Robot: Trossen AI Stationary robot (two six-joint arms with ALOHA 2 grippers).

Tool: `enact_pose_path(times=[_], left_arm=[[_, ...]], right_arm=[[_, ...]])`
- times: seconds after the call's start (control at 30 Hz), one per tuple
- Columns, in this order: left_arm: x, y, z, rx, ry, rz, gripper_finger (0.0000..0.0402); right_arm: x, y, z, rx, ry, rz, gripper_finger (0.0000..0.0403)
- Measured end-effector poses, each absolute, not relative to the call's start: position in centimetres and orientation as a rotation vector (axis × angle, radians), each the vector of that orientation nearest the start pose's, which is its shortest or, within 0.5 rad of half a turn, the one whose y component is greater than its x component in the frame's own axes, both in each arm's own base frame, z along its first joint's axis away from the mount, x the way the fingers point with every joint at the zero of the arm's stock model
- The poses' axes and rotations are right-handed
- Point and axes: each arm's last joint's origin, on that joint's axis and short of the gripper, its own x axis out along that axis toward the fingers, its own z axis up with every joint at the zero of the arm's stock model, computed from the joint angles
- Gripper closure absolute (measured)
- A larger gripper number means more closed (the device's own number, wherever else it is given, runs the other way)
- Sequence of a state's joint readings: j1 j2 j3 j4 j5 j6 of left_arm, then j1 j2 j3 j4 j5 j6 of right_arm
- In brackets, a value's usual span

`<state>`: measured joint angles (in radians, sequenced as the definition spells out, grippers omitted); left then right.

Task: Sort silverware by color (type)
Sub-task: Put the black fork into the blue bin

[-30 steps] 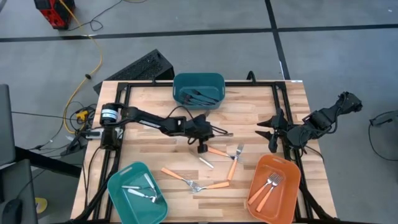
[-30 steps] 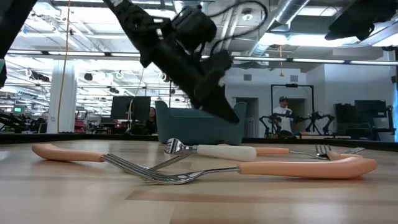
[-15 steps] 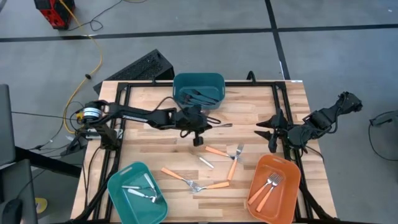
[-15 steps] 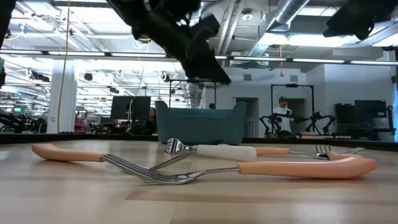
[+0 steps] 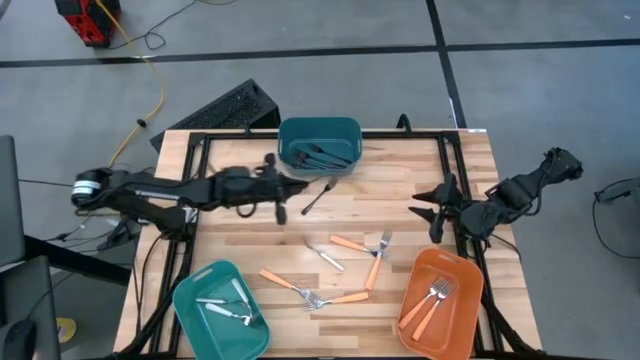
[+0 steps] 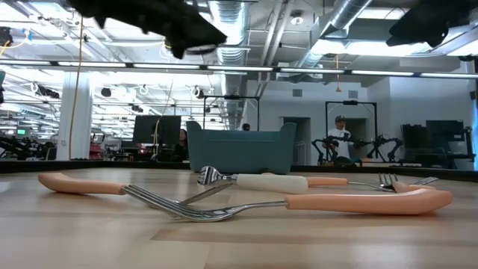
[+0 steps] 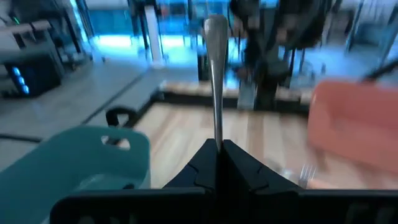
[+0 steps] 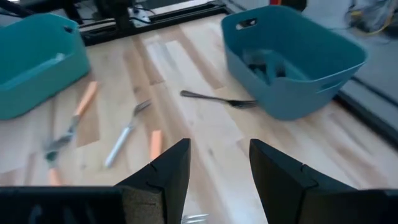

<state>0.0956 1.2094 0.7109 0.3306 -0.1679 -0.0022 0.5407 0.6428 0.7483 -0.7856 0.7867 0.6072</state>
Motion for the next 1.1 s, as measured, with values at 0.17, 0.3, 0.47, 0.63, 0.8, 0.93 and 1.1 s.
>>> enact_pose_path(times=[0.17,0.3,0.47,0.63,0.8,0.93,1.1], left_arm=[[23.4,2.7,26.2,-0.05,-0.002,0.265,0.0401],[22.3,2.6,25.3,-0.052,-0.054,0.264,0.0401],[22.1,2.6,24.9,-0.052,-0.059,0.267,0.0401],[22.2,2.6,25.2,-0.038,-0.087,0.258,0.0401],[22.7,2.6,25.0,-0.03,-0.109,0.182,0.0401],[23.3,2.9,24.3,-0.036,-0.089,0.165,0.0401],[23.7,3.2,24.3,-0.03,-0.127,0.104,0.0401]], right_arm=[[11.5,4.3,28.9,0.095,0.432,-0.457,0.0208],[12.0,4.5,27.4,0.019,0.424,-0.535,0.0197],[12.0,3.9,24.4,-0.047,0.338,-0.723,0.0193],[12.7,3.8,23.6,0.006,0.27,-0.708,0.0192],[14.4,3.4,23.0,0.016,0.188,-0.588,0.0191],[15.2,1.8,22.8,0.015,0.072,-0.539,0.0191],[16.0,-0.5,23.7,0.011,-0.042,-0.492,0.0191]])
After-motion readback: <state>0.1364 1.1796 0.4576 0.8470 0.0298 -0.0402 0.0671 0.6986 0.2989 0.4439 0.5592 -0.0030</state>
